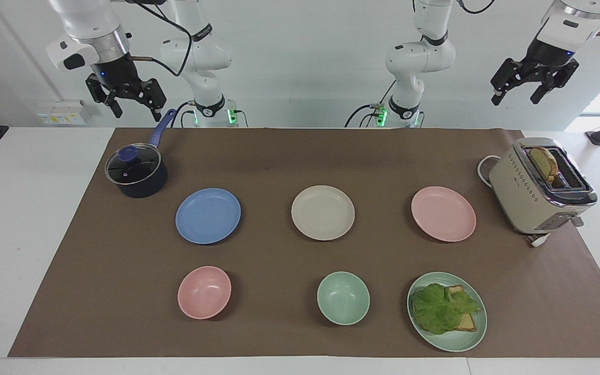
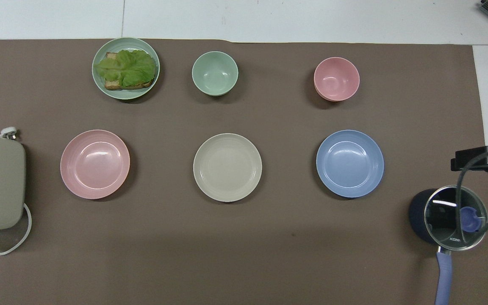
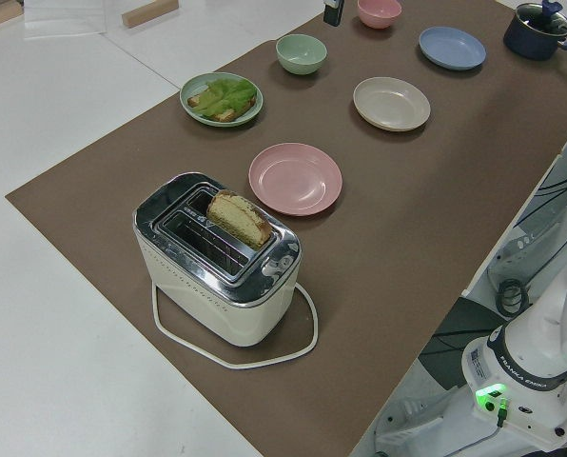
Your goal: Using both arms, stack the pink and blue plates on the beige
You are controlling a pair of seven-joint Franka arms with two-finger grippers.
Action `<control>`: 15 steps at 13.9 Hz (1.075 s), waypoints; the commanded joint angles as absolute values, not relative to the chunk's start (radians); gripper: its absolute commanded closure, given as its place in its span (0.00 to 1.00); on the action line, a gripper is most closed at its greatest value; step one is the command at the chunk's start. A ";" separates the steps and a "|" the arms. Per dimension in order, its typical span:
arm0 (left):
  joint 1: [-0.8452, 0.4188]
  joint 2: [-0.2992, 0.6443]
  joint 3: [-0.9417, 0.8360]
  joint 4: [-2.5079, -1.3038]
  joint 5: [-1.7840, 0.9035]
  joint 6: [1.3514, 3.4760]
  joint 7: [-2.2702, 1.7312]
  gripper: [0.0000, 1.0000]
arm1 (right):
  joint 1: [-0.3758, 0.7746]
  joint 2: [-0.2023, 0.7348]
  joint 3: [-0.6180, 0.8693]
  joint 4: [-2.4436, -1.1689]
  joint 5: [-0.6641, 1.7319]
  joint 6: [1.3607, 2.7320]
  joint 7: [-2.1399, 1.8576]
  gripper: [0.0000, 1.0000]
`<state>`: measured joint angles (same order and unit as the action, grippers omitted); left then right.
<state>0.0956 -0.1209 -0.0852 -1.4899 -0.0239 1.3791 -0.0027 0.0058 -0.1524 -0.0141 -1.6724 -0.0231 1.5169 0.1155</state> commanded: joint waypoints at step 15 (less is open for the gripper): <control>0.133 -0.140 -0.094 -1.687 -0.023 1.544 0.018 0.00 | -0.006 -0.167 -0.012 -1.689 -0.020 1.520 0.091 0.00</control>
<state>0.0994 -0.1183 -0.0852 -1.6067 -0.0237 1.4710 -0.0011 0.0058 -0.1524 -0.0141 -1.6732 -0.0231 1.5169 0.1155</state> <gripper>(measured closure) 0.000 0.000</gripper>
